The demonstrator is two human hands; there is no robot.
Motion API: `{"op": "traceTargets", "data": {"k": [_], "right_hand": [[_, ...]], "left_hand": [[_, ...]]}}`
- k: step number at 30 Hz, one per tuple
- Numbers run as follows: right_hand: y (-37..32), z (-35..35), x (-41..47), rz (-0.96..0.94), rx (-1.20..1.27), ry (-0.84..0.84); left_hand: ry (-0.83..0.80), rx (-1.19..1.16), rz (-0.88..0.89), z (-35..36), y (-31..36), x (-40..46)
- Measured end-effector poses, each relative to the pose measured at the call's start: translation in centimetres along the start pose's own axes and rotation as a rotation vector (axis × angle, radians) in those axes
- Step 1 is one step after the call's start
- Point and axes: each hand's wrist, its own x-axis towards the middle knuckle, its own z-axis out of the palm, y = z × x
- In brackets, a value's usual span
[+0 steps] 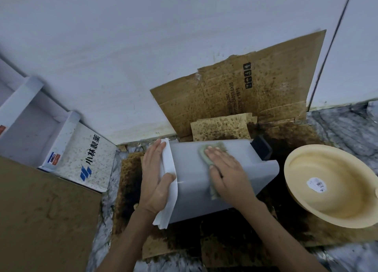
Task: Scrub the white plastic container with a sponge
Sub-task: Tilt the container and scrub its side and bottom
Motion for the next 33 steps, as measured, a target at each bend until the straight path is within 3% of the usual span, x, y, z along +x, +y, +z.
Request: {"op": "traceTargets", "data": {"k": [4, 7, 9, 14, 18, 24, 33], "right_hand": [[5.1, -1.2, 3.8, 0.243, -0.096, -0.061], [6.0, -2.2, 7.8, 0.434, -0.033, -0.130], [4.6, -1.8, 8.9, 0.384, -0.015, -0.150], [0.3, 0.1, 2.8, 0.007, 0.003, -0.124], [3.4, -0.8, 0.2, 0.136, -0.067, 0.012], [5.2, -2.7, 6.7, 0.426, -0.001, 0.022], [-2.6, 0.2, 12.5, 0.365, 0.070, -0.143]], "left_hand": [[-0.007, 0.023, 0.001, 0.1, 0.1, 0.3], [-0.026, 0.037, 0.005, 0.5, 0.7, 0.6], [-0.021, 0.040, 0.011, 0.8, 0.9, 0.7], [0.002, 0.044, 0.003, 0.3, 0.0, 0.5], [0.012, 0.039, 0.016, -0.1, -0.5, -0.2], [0.016, 0.073, 0.020, 0.3, 0.3, 0.2], [0.002, 0.048, 0.123, 0.8, 1.2, 1.1]]}}
